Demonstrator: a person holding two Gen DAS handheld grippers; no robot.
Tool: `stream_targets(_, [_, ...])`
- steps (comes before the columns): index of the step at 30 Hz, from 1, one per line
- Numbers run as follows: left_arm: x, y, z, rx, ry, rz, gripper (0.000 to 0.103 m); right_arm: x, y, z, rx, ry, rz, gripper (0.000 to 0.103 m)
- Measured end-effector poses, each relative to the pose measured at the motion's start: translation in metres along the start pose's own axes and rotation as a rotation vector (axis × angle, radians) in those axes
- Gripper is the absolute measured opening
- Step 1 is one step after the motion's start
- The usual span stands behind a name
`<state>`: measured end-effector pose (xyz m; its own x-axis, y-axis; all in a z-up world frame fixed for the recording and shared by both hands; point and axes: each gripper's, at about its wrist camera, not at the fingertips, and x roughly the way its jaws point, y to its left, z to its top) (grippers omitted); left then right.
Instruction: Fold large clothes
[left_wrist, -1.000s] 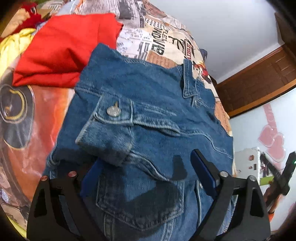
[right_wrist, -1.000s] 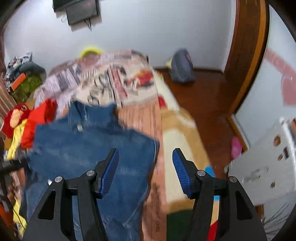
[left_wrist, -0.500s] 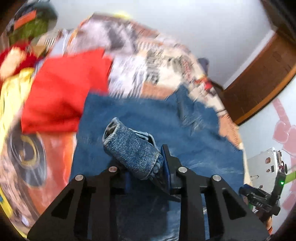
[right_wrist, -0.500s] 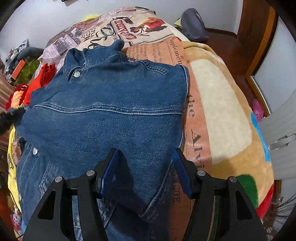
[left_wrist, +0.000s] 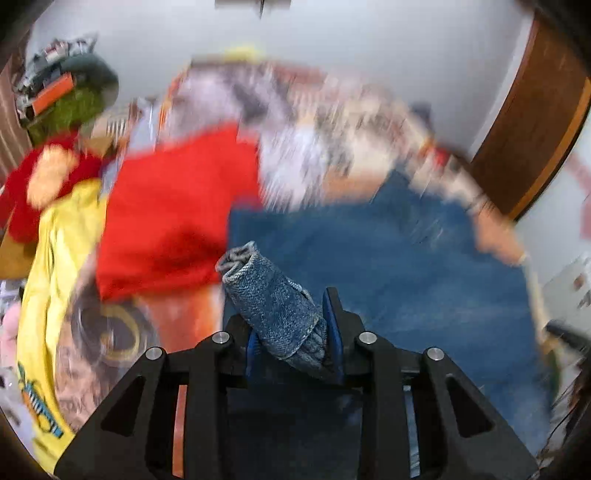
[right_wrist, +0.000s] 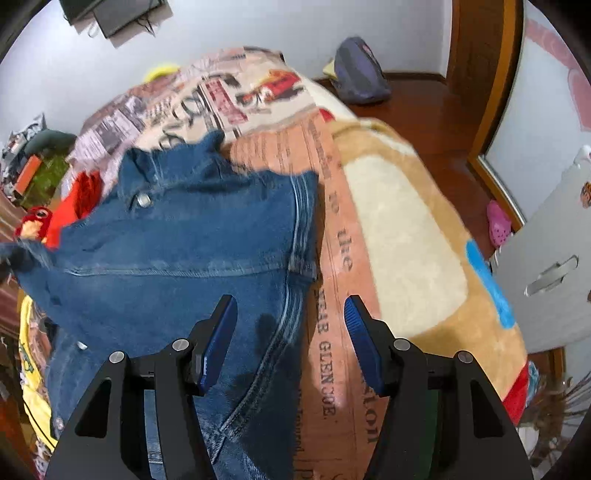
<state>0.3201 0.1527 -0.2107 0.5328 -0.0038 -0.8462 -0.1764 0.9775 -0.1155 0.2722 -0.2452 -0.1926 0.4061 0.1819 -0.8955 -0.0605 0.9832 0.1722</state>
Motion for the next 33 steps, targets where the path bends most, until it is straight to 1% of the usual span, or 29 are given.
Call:
stream_targets(1, [0.012,0.007,-0.009,-0.004,0.051,0.003,0.036,0.005,0.002,-0.003,-0.006,0.015,0.002,0.056])
stream_targets(2, [0.021,0.015,-0.018,-0.014,0.093,-0.006,0.043,0.007,0.004,-0.005,-0.013,0.023,-0.001,0.056])
stream_targets(3, [0.026,0.022,-0.025,-0.029,0.117,-0.017,0.047,0.010,0.006,-0.007,-0.023,0.031,-0.008,0.056])
stream_targets(4, [0.027,0.032,-0.031,-0.051,0.125,-0.025,0.056,0.012,0.007,-0.008,-0.031,0.034,-0.015,0.056])
stream_targets(5, [0.026,0.036,-0.035,-0.065,0.122,-0.026,0.062,0.012,0.007,-0.008,-0.036,0.034,-0.019,0.056])
stream_targets(7, [0.019,0.049,-0.035,-0.097,0.112,-0.054,0.068,0.012,0.006,-0.005,-0.034,0.033,-0.019,0.056])
stream_targets(9, [0.012,0.058,-0.029,-0.108,0.096,-0.061,0.068,0.011,0.003,-0.001,-0.024,0.030,-0.017,0.056])
stream_targets(12, [0.003,0.069,-0.014,-0.102,0.050,0.007,0.068,0.007,-0.001,0.010,-0.001,0.011,-0.010,0.056])
stream_targets(13, [0.002,0.074,-0.008,-0.107,0.041,0.010,0.068,0.006,0.000,0.012,0.004,0.003,-0.007,0.056])
stream_targets(17, [0.006,0.083,0.021,-0.122,0.018,-0.040,0.068,0.003,-0.001,0.025,0.023,-0.023,-0.001,0.056])
stream_targets(19, [0.011,0.085,0.032,-0.130,0.022,-0.075,0.068,0.005,-0.002,0.031,0.028,-0.027,-0.005,0.056])
stream_targets(21, [0.019,0.083,0.041,-0.142,0.030,-0.139,0.068,0.009,-0.001,0.037,0.032,-0.025,-0.006,0.056])
stream_targets(23, [0.034,0.083,0.048,-0.149,0.055,-0.180,0.068,0.015,-0.003,0.041,0.040,-0.018,0.006,0.056])
stream_targets(25, [0.053,0.082,0.050,-0.155,0.101,-0.188,0.068,0.025,-0.005,0.044,0.057,0.002,0.019,0.056])
stream_targets(28, [0.084,0.085,0.043,-0.188,0.182,-0.234,0.068,0.041,-0.012,0.046,0.088,0.039,0.030,0.056])
stream_targets(29, [0.090,0.087,0.040,-0.200,0.198,-0.246,0.068,0.046,-0.014,0.046,0.099,0.056,0.038,0.056])
stream_targets(33, [0.113,0.096,0.033,-0.283,0.246,-0.327,0.068,0.064,-0.024,0.046,0.157,0.104,0.113,0.057])
